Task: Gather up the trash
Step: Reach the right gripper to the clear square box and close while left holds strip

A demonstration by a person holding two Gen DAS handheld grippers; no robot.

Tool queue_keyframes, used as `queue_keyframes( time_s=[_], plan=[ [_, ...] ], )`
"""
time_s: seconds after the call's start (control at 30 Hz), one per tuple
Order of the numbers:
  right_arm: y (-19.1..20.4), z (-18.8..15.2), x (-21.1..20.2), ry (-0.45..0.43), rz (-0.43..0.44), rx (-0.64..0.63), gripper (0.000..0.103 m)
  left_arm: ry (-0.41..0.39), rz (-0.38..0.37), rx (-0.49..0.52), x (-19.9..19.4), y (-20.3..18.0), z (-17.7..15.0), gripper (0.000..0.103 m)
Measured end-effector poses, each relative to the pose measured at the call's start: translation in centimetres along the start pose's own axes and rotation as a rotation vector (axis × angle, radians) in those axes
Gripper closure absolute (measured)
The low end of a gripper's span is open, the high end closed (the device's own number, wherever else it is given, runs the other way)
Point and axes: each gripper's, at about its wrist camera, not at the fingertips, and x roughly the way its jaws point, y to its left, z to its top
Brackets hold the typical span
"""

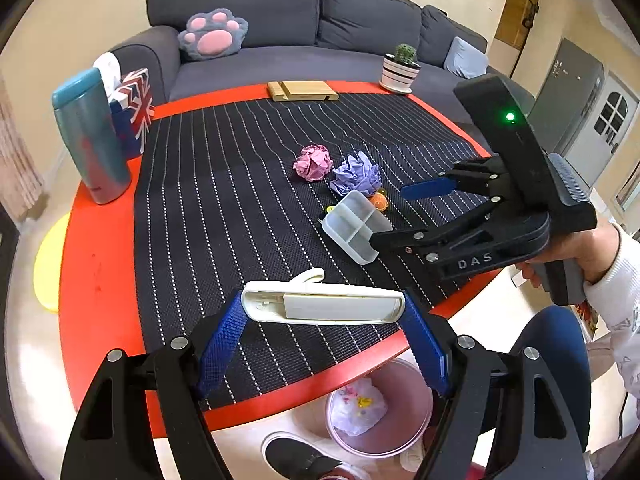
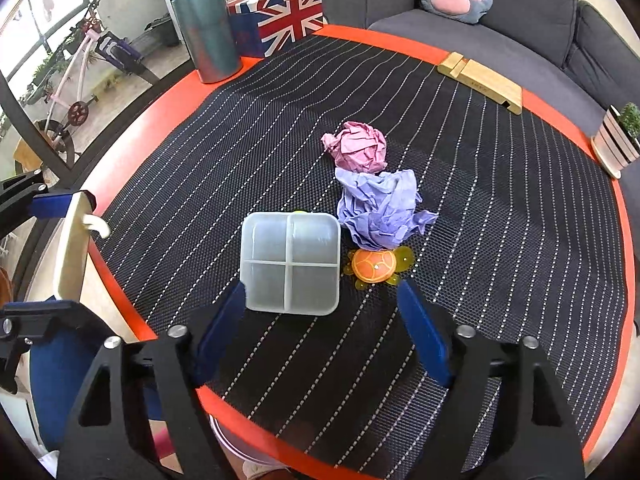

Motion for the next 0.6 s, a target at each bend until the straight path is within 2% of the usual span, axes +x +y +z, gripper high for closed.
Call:
queue_keyframes(
  time_s=[0.13,0.23,0.43,0.6],
  plan=[
    [0.2,0.0,0.7,0.020,0.007,-0.006,0.046,0.000,-0.003,-0.006,0.1,0.1,-0.2,0.029],
    [0.3,0.0,0.9,0.021,0.003,-0.009,0.050,0.001,-0.004,-0.012,0.1,0.3,-0.4,0.029],
    [0.5,0.1,1.4,0.031,0.002,-0.018,0.072,0.005,-0.005,-0.017,0.3,0.4,-0.6,0.029],
    [0.6,-0.1,1.1,0.018,0.003,-0.020,0.074,0.005,-0.007,-0.014,0.3,0.3,-0.6,0.029]
  ],
)
